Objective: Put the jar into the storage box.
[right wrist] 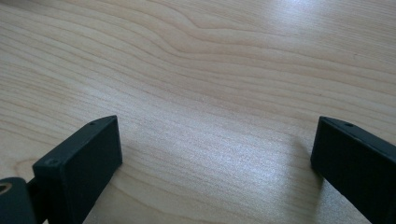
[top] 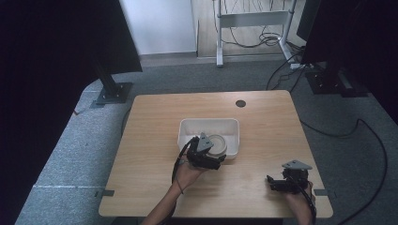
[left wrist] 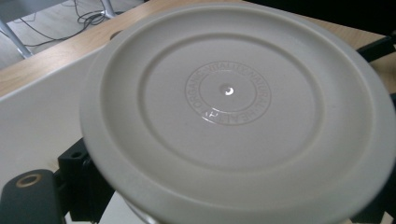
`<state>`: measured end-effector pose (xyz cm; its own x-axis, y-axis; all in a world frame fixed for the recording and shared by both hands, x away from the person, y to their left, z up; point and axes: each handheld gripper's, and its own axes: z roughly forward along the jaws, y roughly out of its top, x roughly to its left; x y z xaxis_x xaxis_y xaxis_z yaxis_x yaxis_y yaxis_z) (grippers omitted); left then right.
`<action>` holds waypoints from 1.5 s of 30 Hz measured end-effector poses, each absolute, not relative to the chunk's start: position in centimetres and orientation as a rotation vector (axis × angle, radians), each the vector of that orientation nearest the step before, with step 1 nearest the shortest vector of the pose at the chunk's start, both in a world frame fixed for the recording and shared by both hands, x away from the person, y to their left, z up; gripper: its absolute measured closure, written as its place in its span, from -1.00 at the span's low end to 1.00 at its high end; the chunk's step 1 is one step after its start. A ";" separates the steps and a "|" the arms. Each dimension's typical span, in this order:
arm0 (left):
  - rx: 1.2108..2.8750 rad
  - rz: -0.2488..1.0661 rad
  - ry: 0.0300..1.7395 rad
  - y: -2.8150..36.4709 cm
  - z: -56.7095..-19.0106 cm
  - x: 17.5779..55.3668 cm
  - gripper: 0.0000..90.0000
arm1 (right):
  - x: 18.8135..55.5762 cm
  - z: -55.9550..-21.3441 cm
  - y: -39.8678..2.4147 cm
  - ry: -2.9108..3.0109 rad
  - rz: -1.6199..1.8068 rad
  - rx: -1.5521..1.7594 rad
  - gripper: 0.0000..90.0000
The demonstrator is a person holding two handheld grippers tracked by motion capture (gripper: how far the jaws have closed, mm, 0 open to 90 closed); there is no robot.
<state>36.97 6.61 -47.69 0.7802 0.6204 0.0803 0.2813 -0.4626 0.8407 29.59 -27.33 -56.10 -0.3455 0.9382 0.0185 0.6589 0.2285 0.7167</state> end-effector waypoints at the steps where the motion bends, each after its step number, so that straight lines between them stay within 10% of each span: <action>1: 2.066 0.476 0.678 6.7 -47.7 37.2 -0.77 | 29.6 -56.1 -27.3 2.089 0.898 1.469 -0.97; 45: 2.073 0.582 0.876 5.1 -52.4 41.7 -0.77 | 29.6 -56.1 -27.3 2.089 0.898 1.469 -0.97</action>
